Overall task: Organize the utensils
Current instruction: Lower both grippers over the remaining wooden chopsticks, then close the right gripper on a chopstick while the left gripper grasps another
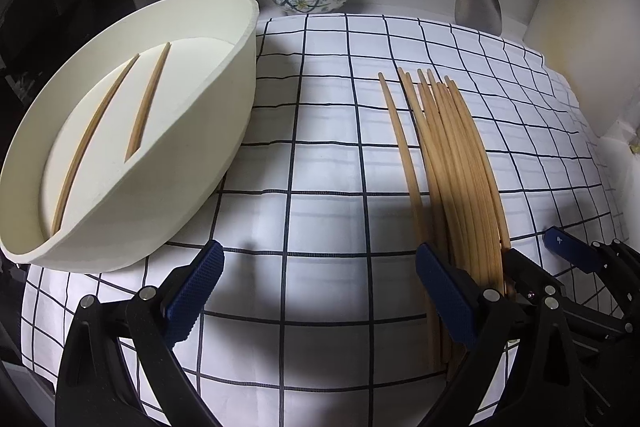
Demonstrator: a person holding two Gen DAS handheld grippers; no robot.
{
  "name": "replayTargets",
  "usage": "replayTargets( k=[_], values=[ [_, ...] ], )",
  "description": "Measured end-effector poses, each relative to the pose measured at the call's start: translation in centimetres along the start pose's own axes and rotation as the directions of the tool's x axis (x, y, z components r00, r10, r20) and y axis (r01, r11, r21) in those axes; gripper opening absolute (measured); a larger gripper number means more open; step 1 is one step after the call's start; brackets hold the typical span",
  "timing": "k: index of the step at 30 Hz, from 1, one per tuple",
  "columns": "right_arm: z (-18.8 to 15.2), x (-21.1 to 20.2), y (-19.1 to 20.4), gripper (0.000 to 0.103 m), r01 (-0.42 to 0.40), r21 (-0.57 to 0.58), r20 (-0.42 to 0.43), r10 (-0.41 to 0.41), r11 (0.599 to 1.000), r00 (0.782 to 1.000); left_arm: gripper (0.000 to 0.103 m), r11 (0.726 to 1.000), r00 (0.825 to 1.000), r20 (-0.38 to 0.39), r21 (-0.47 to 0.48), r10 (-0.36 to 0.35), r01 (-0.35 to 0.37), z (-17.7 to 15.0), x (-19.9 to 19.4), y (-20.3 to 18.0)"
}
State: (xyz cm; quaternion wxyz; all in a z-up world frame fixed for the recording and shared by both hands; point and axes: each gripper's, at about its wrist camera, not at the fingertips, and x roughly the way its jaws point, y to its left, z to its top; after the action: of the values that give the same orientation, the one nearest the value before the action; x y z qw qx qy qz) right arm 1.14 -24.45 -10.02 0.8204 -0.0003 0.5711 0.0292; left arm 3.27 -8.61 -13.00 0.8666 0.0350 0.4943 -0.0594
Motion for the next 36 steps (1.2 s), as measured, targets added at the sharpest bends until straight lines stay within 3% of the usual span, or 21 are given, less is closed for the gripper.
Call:
replayTargets(
  k=[8,28,33,36],
  values=[
    [-0.1,0.3,-1.5,0.037,0.024,0.036,0.017,-0.024,0.999,1.0,0.095,1.0,1.0,-0.011,0.008,-0.006,0.007,0.0,0.5,-0.5],
    [-0.1,0.3,-4.0,0.037,0.013,0.052,0.048,-0.016,0.999,0.999,0.095,1.0,0.998,-0.048,0.001,0.029,-0.029,1.8,3.1,-2.2],
    [1.2,1.1,-3.9,0.037,0.021,0.032,0.062,-0.023,0.999,0.998,0.086,1.0,0.999,-0.035,0.004,0.012,-0.012,2.1,3.3,-2.4],
    [2.0,1.6,-3.7,0.037,0.024,0.023,0.067,-0.026,0.999,0.997,0.075,1.0,1.0,-0.025,0.02,0.0,0.0,2.1,3.1,-2.9]
  ],
)
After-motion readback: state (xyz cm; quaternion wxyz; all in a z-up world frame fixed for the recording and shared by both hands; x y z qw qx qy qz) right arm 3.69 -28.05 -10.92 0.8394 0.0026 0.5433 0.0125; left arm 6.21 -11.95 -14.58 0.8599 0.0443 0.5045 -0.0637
